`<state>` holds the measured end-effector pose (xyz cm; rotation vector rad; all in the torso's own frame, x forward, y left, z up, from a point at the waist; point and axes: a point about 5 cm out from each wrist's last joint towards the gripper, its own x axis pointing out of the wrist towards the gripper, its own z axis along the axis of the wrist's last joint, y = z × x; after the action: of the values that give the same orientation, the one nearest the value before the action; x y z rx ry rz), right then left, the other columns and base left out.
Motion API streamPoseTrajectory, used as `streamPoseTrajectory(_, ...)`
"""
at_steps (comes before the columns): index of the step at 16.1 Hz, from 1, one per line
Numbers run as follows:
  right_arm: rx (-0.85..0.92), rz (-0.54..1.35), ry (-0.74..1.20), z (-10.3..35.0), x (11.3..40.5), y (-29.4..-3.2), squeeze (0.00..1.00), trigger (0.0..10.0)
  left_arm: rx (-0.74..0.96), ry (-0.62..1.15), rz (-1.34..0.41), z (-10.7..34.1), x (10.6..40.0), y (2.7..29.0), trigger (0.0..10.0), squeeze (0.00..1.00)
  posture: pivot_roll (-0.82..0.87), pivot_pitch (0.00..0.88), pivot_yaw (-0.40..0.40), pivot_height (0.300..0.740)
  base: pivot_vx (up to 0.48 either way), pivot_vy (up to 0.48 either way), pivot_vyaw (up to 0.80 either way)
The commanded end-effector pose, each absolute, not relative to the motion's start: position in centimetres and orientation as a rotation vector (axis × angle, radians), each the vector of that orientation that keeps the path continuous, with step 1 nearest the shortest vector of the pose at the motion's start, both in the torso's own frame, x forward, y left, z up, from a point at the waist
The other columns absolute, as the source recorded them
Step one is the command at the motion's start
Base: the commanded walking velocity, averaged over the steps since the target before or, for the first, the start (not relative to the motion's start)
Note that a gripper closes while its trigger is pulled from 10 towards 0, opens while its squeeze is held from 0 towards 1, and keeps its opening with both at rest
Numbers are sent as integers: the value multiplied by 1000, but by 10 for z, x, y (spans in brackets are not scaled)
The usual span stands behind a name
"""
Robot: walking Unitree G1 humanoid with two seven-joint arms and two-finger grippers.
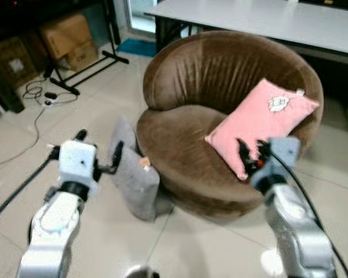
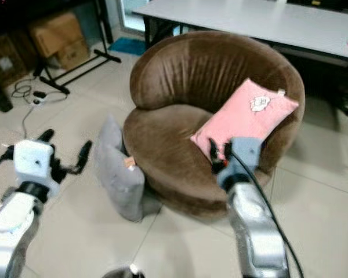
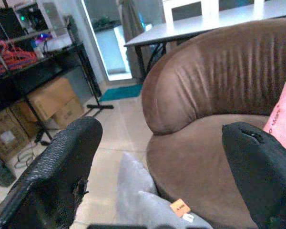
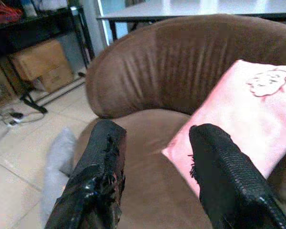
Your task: Move the pillow to the sofa from floor
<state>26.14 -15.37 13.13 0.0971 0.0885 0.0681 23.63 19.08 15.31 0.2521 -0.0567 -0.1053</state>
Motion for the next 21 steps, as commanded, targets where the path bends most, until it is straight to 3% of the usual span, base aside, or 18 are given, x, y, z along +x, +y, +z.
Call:
streamPoseTrajectory(1,100,41,107,130,260,-161,0,10000,254,-50,-113,152,236,189,10000,0,-32,78,24,740,0,409,0)
streamPoseTrajectory(8,109,33,106,130,260,-161,0,10000,259,-50,-123,152,237,188,10000,0,-33,78,27,740,0,411,0)
streamPoseTrajectory(12,78,65,103,129,259,-158,0,10000,225,-51,-141,152,237,184,10000,0,-33,78,27,740,0,0,0)
streamPoseTrajectory(13,79,70,105,129,258,-157,357,10000,225,-44,-149,152,238,184,10000,0,-32,69,27,740,0,0,800)
streamPoseTrajectory(14,78,82,100,130,258,-155,808,10000,207,-43,-159,152,238,184,10000,8,-32,69,27,740,0,0,800)
streamPoseTrajectory(15,79,86,100,130,258,-155,1000,10000,203,-45,-162,152,238,184,10000,141,-32,69,27,740,0,0,800)
streamPoseTrajectory(16,82,84,98,130,258,-155,1000,10000,197,-45,-164,152,237,185,10000,373,-30,65,26,740,266,0,800)
streamPoseTrajectory(17,-25,63,37,134,258,-159,1000,10000,197,-45,-157,152,236,186,10000,804,-29,63,24,740,281,0,581)
streamPoseTrajectory(21,86,86,-6,136,258,-155,1000,10000,210,-51,-146,153,237,188,10000,776,-29,67,24,740,128,0,552)
